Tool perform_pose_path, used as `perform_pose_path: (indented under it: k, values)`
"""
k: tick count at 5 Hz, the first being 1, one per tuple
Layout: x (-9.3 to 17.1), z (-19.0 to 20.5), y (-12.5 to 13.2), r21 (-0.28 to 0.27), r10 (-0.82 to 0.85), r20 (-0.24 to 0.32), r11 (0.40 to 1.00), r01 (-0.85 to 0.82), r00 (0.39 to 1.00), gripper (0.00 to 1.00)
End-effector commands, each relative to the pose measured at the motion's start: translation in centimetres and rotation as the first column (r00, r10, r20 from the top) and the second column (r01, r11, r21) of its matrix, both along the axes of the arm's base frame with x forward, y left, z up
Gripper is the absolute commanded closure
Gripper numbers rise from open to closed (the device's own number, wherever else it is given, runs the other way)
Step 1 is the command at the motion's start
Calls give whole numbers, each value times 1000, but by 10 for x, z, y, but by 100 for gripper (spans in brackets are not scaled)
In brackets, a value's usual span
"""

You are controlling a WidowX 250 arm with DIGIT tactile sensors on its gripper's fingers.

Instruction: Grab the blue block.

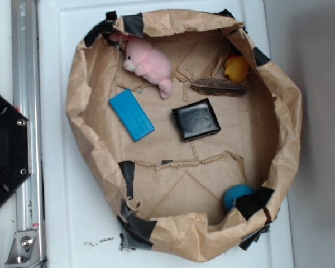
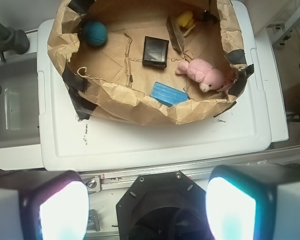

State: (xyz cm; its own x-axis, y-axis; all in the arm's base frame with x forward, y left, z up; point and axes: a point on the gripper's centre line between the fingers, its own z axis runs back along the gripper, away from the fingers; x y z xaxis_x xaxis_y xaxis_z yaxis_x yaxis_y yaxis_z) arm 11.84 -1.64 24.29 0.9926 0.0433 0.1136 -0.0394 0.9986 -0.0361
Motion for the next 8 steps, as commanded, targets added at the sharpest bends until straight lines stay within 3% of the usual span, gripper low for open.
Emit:
perform_pose_path:
  k: [1, 2, 3, 4, 5, 8]
  values:
    - [0, 0, 0, 0, 0, 0, 1000, 0, 1000, 0]
    - [50, -33, -2, 93, -207, 40, 975, 203, 978, 0]
    - [99, -56, 5, 120, -292, 8, 950, 289, 956, 0]
    - [118, -79, 15, 62, -329, -10, 942, 329, 944, 0]
    - [110, -131, 26, 49, -372, -111, 924, 379, 921, 0]
    - [101, -200, 38, 39, -453, -210, 882, 470, 867, 0]
